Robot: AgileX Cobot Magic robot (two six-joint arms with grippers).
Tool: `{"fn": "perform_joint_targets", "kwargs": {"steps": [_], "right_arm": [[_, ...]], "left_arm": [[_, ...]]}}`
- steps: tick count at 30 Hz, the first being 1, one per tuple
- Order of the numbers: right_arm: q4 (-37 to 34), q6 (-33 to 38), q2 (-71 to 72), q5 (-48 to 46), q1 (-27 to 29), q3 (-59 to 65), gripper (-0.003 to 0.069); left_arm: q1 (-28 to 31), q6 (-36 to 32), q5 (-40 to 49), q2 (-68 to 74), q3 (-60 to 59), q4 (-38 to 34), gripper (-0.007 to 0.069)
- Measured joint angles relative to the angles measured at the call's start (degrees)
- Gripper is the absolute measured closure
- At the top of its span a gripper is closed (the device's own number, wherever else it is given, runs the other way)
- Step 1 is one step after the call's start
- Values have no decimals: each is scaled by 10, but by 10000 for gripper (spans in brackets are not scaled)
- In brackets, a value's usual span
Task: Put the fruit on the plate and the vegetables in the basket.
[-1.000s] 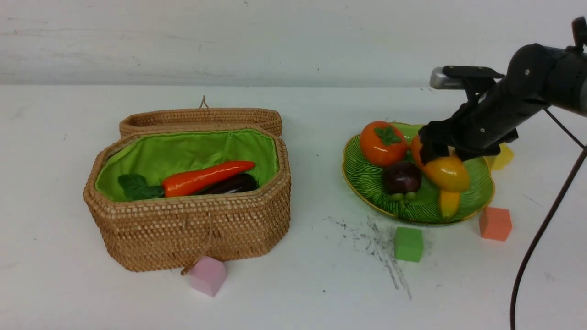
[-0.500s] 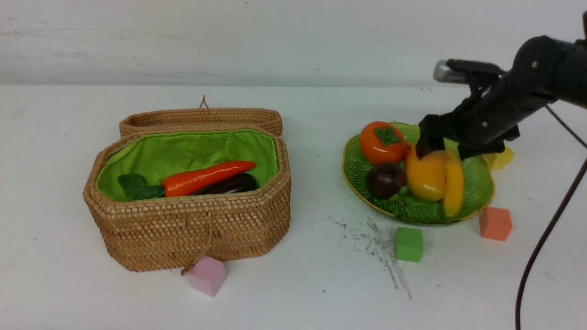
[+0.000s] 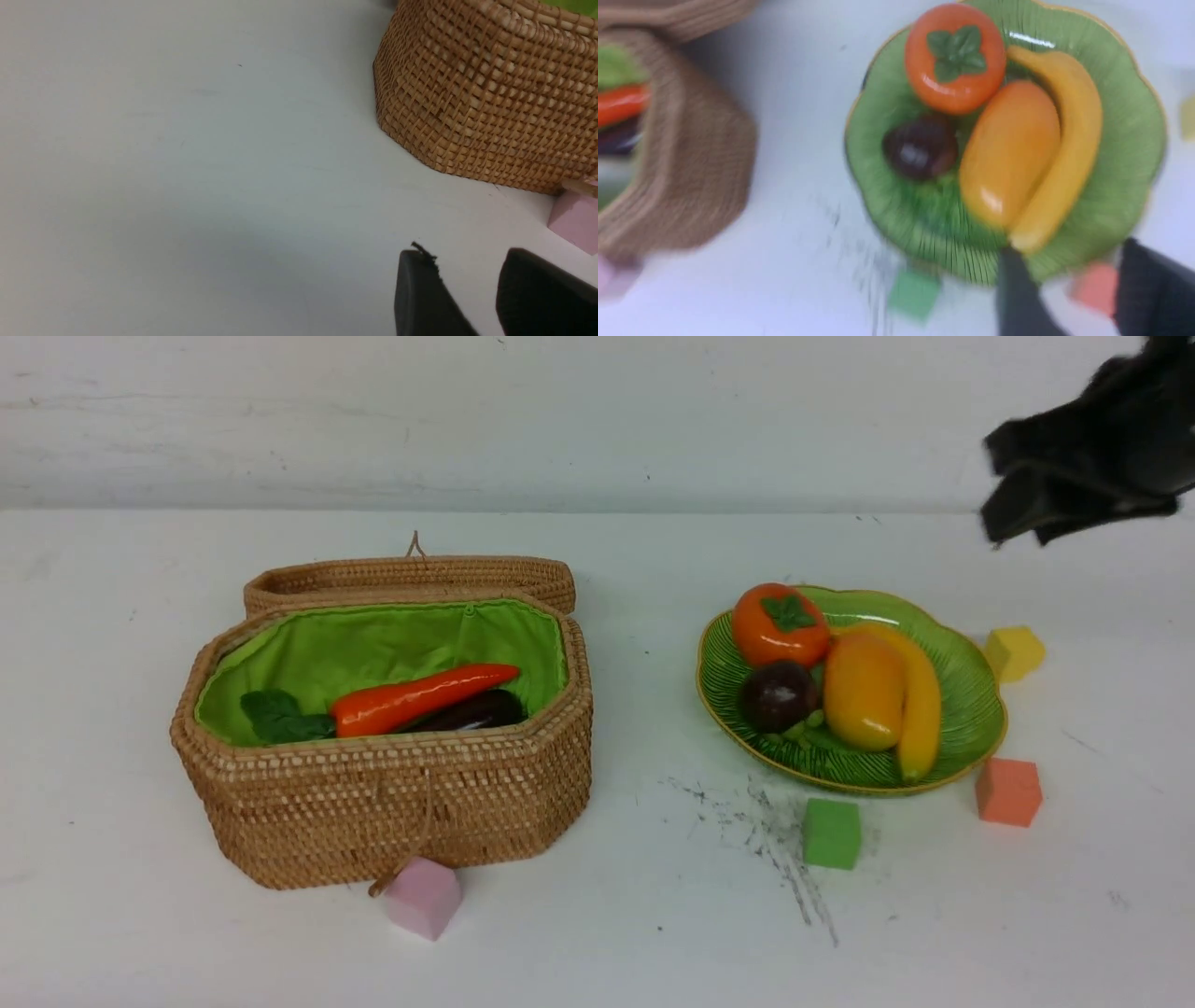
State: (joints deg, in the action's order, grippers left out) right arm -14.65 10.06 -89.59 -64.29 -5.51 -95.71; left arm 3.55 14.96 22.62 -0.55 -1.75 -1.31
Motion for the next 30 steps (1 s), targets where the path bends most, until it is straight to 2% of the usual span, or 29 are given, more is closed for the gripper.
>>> {"fn": "perform_joint_targets", "kwargs": {"steps": [4,6,7,11,16,22,30], "right_arm": [[54,-34,95,-60,0,71,605],[65,-52,139,-61,0,126,656],[67,-54,139,-61,0,133,656],[69,-73,262,-23,0,305,667],[71,-74,368,11,0,418,667],[68,-74,449,36,0,477,667],[59,-74,518,-9,0,489,666]], "left_arm": [[0,0,0,0,0,0,386],[0,0,0,0,0,0,386],[0,0,0,0,0,0,386],[0,0,0,0,0,0,386],[0,0,0,0,0,0,386],[0,0,0,0,0,0,386],[0,0,0,0,0,0,386]]}}
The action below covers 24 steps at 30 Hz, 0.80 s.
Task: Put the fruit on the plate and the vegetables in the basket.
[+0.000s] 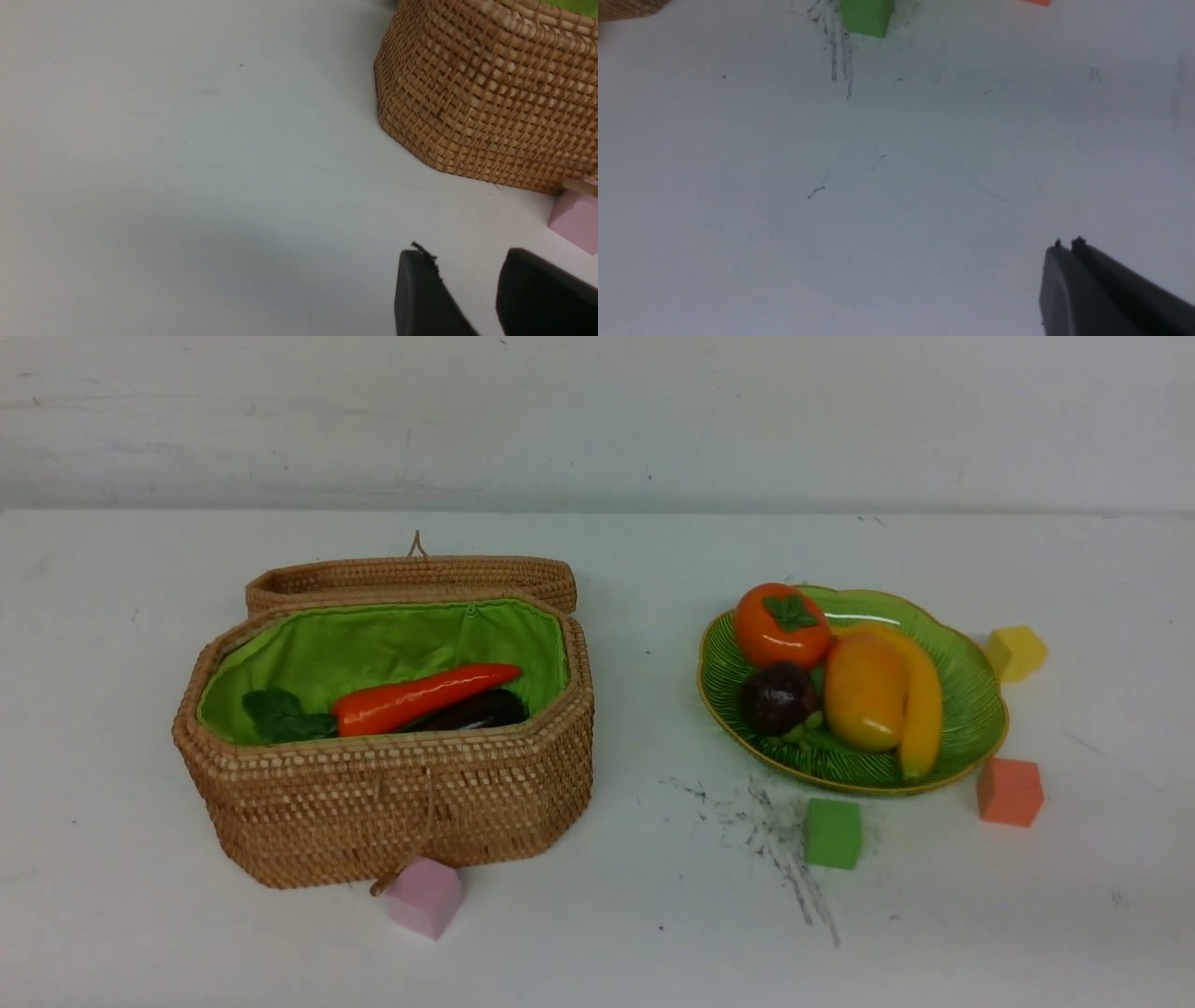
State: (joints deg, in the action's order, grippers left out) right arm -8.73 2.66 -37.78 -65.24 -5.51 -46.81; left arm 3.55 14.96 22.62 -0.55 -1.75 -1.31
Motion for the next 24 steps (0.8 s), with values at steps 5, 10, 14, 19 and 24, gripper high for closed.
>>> {"fn": "perform_joint_targets", "kwargs": {"steps": [5,10,14,19,24], "right_arm": [[0,0,10,-22,0,0,664],[40,22,18,-22,0,1,664],[87,24,47,25,0,5,662],[156,-34,124,137,22,68,659],[175,-126,225,240,77,192,656]], "left_arm": [[0,0,0,0,0,0,386],[0,0,0,0,0,0,386],[0,0,0,0,0,0,386],[0,0,0,0,0,0,386],[0,0,0,0,0,0,386]]}}
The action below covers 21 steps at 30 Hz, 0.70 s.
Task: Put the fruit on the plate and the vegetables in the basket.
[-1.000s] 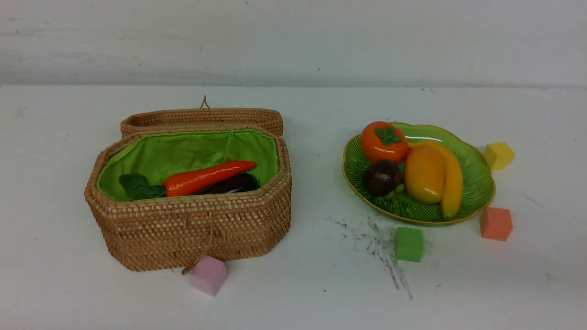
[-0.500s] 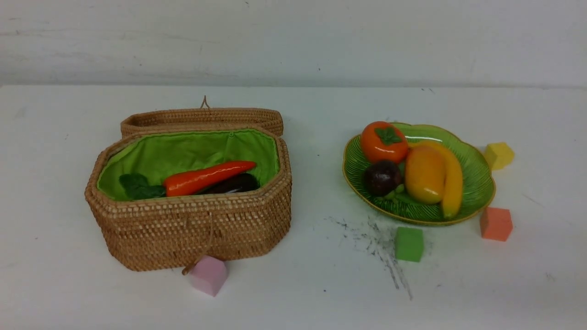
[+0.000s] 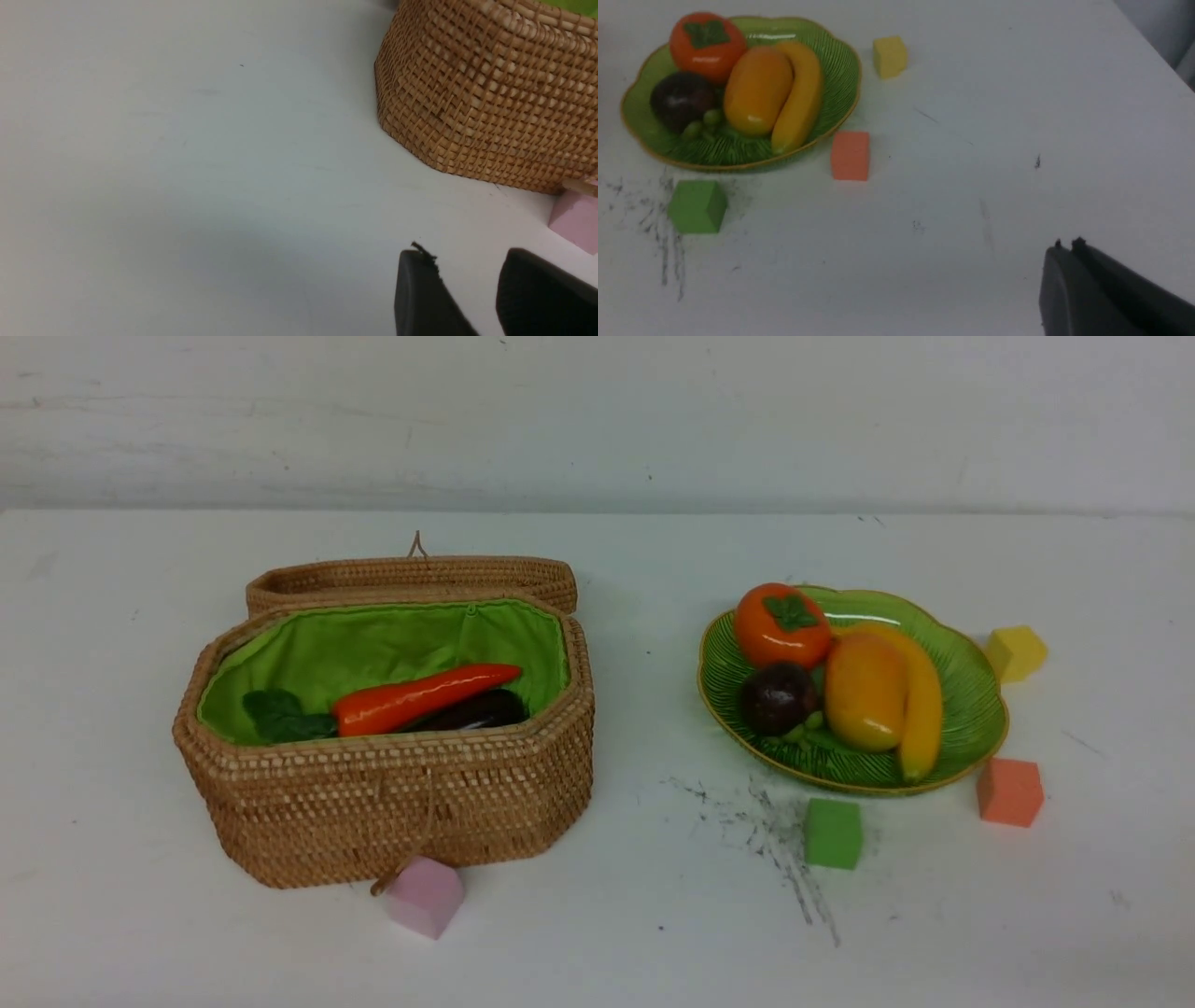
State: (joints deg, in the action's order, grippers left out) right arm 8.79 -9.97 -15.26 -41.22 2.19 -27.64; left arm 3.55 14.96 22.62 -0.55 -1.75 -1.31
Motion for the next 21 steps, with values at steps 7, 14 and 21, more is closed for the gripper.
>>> {"fn": "perform_joint_targets", "kwargs": {"steps": [7,14,21], "right_arm": [[3,-47,138,83,26,133,654],[3,-51,158,151,27,276,648],[4,-53,159,189,27,284,642]], "left_arm": [[0,0,0,0,0,0,386],[0,0,-1,0,0,0,386],[0,0,-1,0,0,0,386]]}}
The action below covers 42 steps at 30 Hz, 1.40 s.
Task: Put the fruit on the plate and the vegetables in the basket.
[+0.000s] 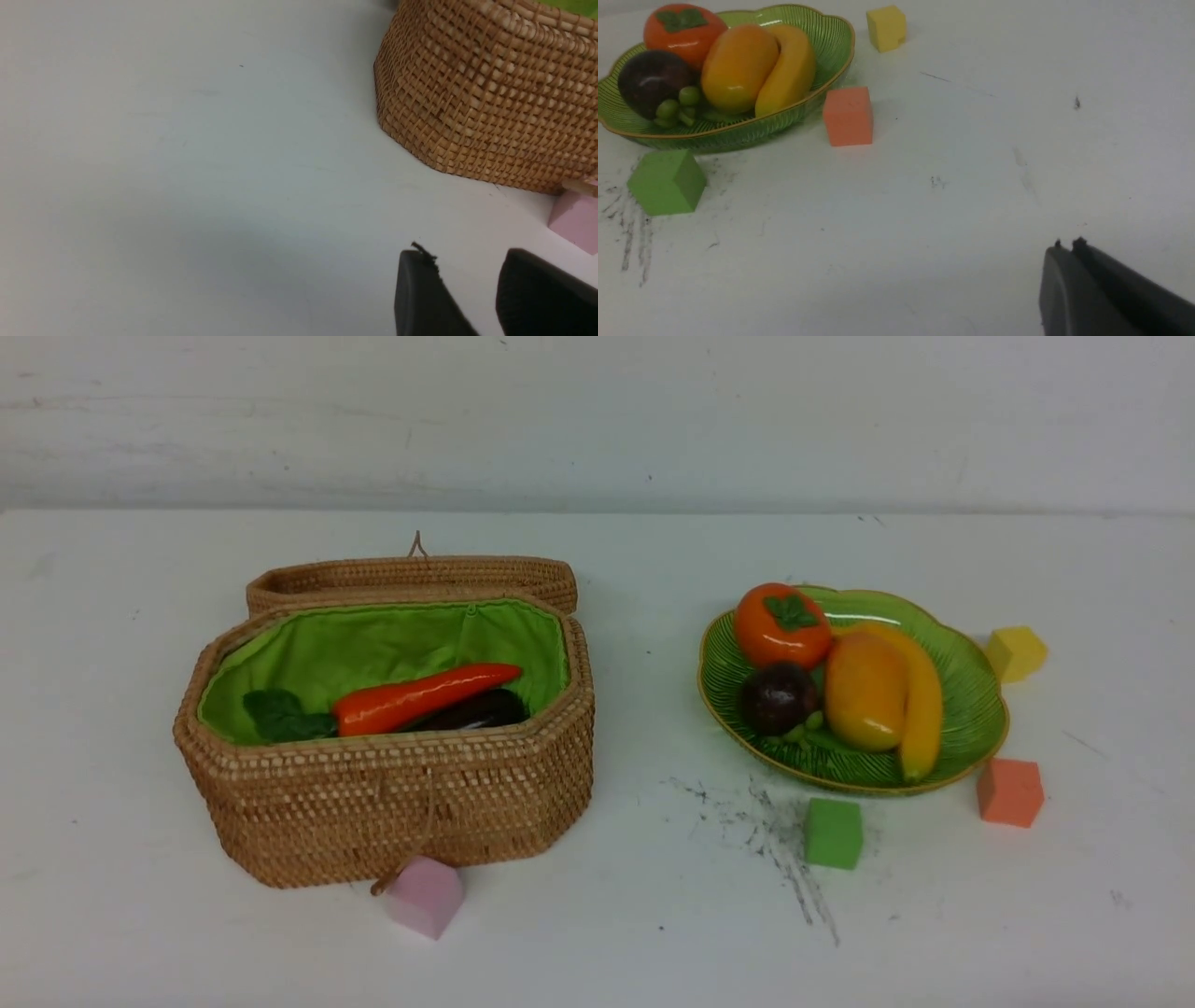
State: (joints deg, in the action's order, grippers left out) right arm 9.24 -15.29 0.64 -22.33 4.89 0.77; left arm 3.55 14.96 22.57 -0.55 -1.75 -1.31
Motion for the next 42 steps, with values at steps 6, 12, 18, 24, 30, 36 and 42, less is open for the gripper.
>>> {"fn": "perform_joint_targets", "kwargs": {"steps": [6,12,18,24,30,36,42], "right_arm": [[0,0,0,0,0,0,638],[0,-1,0,0,0,0,631],[0,-1,0,0,0,0,631],[0,-1,0,0,0,0,624],[0,-1,0,0,0,0,623],[0,-2,0,0,0,0,615],[0,-2,0,0,0,0,613]], "left_arm": [[0,0,0,0,0,0,386],[0,0,0,0,0,0,386],[0,0,0,0,0,0,386],[0,0,0,0,0,0,386],[0,0,0,0,0,0,386],[0,0,0,0,0,0,386],[0,0,0,0,0,0,386]]}}
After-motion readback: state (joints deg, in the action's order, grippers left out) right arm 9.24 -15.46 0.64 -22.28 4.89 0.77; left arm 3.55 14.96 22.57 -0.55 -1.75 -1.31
